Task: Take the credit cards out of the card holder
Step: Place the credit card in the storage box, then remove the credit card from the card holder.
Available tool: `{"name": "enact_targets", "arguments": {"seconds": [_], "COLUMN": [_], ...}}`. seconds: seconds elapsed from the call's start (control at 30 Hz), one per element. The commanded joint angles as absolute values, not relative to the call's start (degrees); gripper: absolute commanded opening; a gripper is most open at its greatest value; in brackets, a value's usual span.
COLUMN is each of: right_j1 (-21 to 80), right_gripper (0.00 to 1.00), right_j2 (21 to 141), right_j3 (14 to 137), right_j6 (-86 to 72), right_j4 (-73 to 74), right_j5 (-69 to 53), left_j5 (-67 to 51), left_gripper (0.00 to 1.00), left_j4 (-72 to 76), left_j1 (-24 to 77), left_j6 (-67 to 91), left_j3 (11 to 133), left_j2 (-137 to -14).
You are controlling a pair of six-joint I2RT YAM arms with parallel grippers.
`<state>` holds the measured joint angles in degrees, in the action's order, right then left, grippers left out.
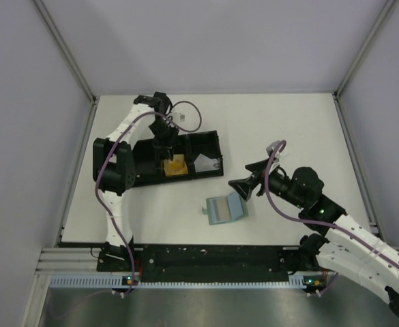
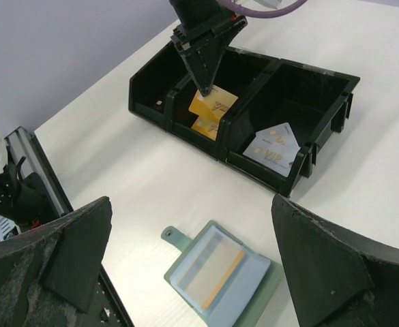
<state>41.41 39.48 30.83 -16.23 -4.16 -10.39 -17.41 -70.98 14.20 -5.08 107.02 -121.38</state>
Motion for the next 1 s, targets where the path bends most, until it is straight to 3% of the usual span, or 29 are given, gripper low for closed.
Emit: {"name": "enact_targets", "arguments": {"seconds": [0.0, 0.07, 0.1, 0.27, 0.3, 0.33, 0.47, 0.5, 0.53, 0.63, 0.7, 0.97], "right_j1": [41.3, 41.3, 41.3, 41.4, 41.3, 41.3, 41.5, 41.7, 42.3, 43.8, 45.4, 56.6], "right_gripper": [0.98, 0.98, 0.98, 0.98, 0.98, 0.98, 0.98, 0.98, 0.98, 0.97, 0.96, 0.87], "right_j2": [39.2, 39.1, 39.2, 39.2, 39.5, 39.7, 41.7, 42.4, 43.1, 46.1, 48.2, 59.1], "right_j3": [32.6, 32.9, 33.0, 33.7, 33.8, 34.1, 34.9, 35.2, 35.6, 37.0, 38.0, 38.5], "right_j6": [-16.3, -16.2, -16.3, -15.7, -15.5, -15.2, -14.1, -13.7, -13.4, -12.2, -11.1, -8.1], "right_j4": [-4.9, -4.5, -4.2, -2.1, -1.7, -1.0, 1.3, 1.8, 2.2, 3.9, 5.4, 7.0], "right_j5": [-10.5, -10.3, -10.3, -9.8, -9.8, -9.8, -10.5, -10.5, -10.8, -11.1, -10.6, 1.8], "left_j5": [-13.1, -12.7, -12.7, -10.3, -9.5, -9.1, -8.3, -8.3, -8.5, -11.1, -14.3, -17.2], "left_gripper": [0.21, 0.23, 0.3, 0.32, 0.43, 0.47, 0.5, 0.58, 0.75, 0.75, 0.84, 0.84], "left_j4": [-70.8, -70.8, -70.7, -69.9, -69.4, -68.9, -64.0, -61.7, -59.3, -51.1, -43.0, -17.7], "left_j1": [14.2, 14.2, 14.2, 14.3, 14.4, 14.5, 15.6, 15.9, 16.4, 18.3, 19.1, 28.2], "left_j6": [-4.2, -4.0, -4.0, -2.7, -2.3, -2.1, -0.4, -0.3, 2.0, 5.4, 8.9, 22.8], "left_j3": [110.3, 110.2, 110.1, 110.1, 110.1, 110.0, 107.2, 105.5, 103.6, 94.3, 85.8, 52.9], "left_j2": [-117.5, -116.7, -116.5, -114.7, -113.7, -112.7, -104.6, -102.1, -98.8, -88.2, -80.6, -55.3]}}
